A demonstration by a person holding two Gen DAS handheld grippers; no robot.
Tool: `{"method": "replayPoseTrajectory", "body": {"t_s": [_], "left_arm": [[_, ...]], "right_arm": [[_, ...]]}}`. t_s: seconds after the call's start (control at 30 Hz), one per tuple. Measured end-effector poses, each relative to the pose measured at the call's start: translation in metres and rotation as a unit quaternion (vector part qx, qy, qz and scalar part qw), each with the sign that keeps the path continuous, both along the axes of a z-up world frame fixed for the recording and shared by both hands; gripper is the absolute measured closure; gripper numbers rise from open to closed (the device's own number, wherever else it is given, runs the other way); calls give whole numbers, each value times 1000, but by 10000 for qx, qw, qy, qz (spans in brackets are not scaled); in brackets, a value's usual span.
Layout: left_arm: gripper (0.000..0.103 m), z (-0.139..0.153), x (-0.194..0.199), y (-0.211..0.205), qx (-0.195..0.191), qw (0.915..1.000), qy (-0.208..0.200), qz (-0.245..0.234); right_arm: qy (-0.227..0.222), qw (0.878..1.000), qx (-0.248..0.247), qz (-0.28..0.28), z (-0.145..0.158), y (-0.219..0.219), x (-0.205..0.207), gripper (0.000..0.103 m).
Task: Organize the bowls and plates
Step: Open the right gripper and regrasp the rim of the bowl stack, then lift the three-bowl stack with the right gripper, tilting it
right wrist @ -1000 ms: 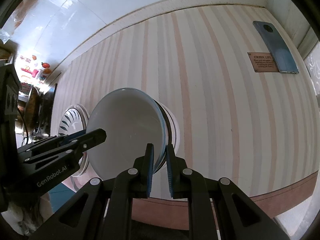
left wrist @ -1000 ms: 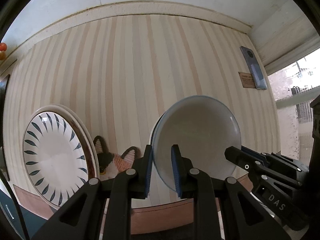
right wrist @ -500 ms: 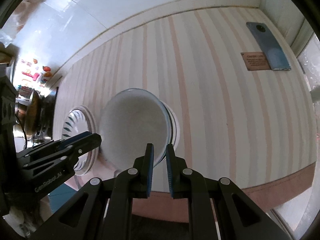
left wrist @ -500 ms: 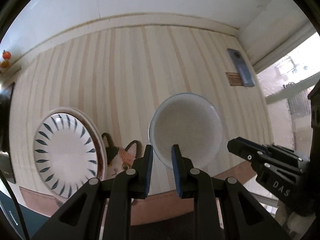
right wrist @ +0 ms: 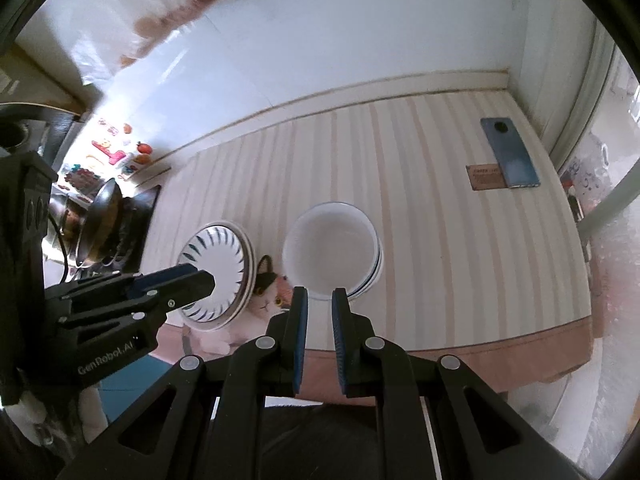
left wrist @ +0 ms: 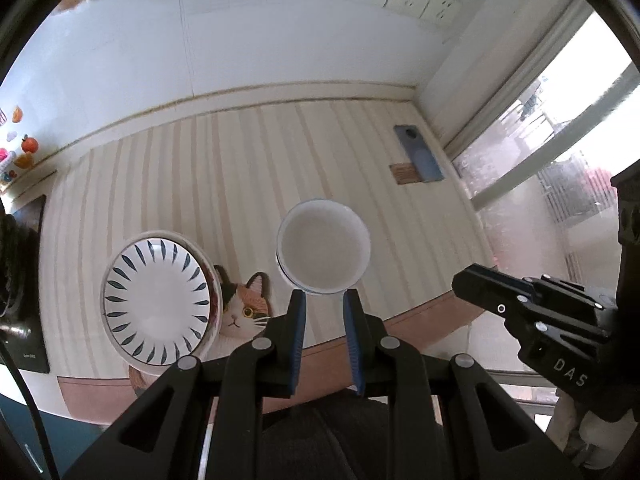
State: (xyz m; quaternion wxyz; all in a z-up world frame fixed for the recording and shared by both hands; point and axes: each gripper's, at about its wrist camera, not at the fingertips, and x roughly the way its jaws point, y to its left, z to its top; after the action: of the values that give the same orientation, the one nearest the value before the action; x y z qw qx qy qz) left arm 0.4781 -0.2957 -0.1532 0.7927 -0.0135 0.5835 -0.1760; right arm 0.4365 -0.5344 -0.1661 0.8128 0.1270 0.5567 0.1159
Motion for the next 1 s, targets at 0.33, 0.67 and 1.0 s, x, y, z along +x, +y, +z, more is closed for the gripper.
{"method": "replayPoseTrajectory", "body": {"t_s": [0.33, 0.67, 1.0], "left_arm": [[86, 27, -13, 5, -142, 9997, -217, 23], [80, -62, 40, 19, -543, 9921, 1025, 480], [80, -178, 106, 36, -1452, 9478, 2480, 1380]], "right_arm": [[-337, 9993, -141, -91, 39, -2, -32, 89], [289, 9969, 651, -327, -27, -24, 9, 28], [1207, 9856, 1075, -489, -143, -34, 75, 28]]}}
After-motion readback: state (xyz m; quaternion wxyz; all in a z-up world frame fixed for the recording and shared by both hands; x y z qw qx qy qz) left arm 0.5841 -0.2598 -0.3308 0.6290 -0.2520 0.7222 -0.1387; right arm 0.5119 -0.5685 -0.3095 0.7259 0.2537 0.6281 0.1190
